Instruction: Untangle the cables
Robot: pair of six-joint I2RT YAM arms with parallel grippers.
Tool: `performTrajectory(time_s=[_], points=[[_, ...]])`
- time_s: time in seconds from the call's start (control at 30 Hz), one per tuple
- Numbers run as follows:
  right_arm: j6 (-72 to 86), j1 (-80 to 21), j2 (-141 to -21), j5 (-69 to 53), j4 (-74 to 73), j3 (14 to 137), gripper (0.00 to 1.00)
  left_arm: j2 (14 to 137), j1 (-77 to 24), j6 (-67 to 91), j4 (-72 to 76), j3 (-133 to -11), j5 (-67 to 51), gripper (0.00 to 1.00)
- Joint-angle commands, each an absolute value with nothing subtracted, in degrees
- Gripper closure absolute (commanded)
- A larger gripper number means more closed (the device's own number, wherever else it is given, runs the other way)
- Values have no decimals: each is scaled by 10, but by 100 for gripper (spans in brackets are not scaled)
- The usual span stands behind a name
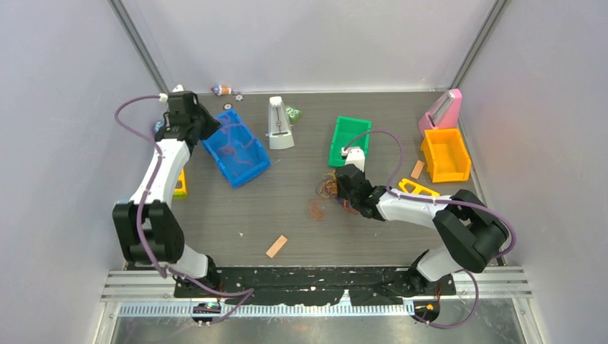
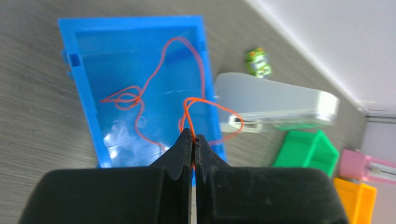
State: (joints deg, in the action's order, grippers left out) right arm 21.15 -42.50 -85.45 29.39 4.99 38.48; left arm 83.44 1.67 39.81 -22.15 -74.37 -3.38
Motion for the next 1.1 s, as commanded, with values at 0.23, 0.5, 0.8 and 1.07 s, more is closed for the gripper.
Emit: performTrajectory(time_s=[0.23, 0.5, 0.8, 1.07], points=[[211, -422, -831, 301, 73, 383, 53, 904, 39, 391, -244, -721, 97, 90], [210, -422, -838, 292, 73, 387, 53, 888, 25, 329, -236, -721, -26, 1], [175, -423, -823, 192, 139, 363, 76, 729, -108, 292, -171, -585, 4, 0], [146, -429, -791, -44, 319, 307, 94, 596, -260, 237, -26, -404, -27, 4]])
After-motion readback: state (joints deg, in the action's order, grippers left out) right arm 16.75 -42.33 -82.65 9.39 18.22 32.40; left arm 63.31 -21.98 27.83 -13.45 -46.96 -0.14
